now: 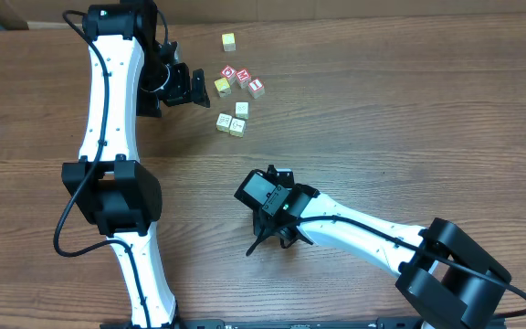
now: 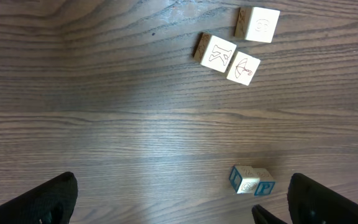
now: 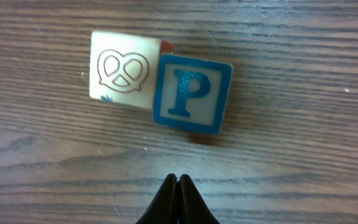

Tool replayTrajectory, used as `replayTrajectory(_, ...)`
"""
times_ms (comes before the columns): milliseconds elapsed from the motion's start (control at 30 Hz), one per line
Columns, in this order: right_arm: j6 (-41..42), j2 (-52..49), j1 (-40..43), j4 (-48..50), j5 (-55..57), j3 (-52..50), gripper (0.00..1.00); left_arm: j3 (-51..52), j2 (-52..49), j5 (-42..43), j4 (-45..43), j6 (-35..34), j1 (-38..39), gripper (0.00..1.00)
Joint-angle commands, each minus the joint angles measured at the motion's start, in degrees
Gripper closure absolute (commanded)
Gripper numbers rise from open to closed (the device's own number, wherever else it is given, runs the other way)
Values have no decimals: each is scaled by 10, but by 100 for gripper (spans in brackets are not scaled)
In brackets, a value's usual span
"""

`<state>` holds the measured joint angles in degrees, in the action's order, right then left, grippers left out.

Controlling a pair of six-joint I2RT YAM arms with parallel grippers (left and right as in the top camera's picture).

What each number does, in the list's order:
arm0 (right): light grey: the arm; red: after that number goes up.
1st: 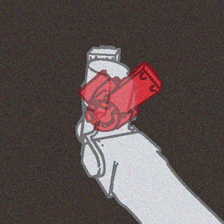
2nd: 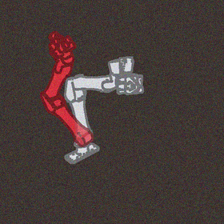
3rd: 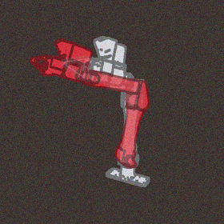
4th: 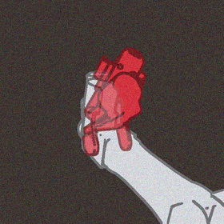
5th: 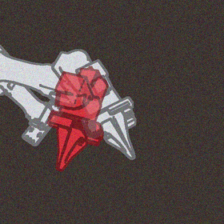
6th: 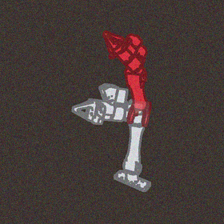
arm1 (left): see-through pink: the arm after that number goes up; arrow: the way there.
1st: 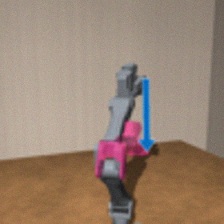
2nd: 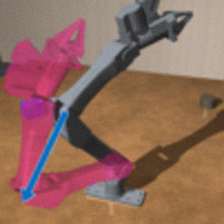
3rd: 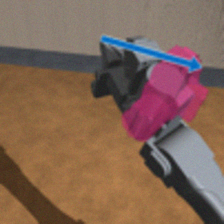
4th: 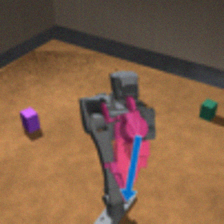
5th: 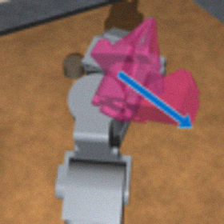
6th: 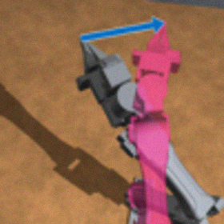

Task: Flip 5 blocks

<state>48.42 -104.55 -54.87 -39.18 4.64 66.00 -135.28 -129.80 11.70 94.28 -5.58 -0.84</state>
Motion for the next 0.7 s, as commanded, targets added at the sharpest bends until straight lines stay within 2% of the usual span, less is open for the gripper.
replayTrajectory(0, 14, 0, -2, 17, -3, -12, 96, -9, -4, -3, -1, -4, -3, 0)
replayTrajectory(667, 28, -1, -1, 40, 35, -23, 96, -9, -4, -3, -1, -4, -3, 0)
